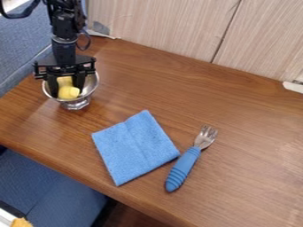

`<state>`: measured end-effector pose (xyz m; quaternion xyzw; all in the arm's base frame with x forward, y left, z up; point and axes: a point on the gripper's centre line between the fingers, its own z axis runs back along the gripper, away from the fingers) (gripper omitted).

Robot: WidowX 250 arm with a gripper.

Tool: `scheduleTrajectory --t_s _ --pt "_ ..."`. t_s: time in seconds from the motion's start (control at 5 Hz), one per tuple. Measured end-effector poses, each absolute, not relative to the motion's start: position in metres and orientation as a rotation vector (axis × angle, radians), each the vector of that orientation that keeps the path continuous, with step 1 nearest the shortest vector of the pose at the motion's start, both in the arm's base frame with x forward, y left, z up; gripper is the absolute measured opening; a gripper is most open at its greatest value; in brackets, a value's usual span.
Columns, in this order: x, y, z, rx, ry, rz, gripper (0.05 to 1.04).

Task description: Get out and move the yellow colored object from the silver pot

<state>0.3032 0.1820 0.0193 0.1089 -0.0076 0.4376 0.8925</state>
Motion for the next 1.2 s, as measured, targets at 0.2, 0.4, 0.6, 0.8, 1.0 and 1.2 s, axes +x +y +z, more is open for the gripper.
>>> scheduleTrajectory --t_s 0.2,0.4,0.6,0.8,1.0,1.2 --pt "0.306 0.181 0.048 0.206 -0.066 0.925 0.606" --pt "0.309 0.176 0.081 0.192 -0.142 0.953 0.606" --pt "0.322 0.141 0.104 0.134 -0.192 0.883 0.606" --pt "0.339 0.087 0.11 0.084 -0.188 0.747 0.606" --pt "0.365 0.044 0.117 -0.011 -0.216 0.631 0.606" --pt "0.386 -0.008 0.109 -0.029 -0.2 0.516 0.606"
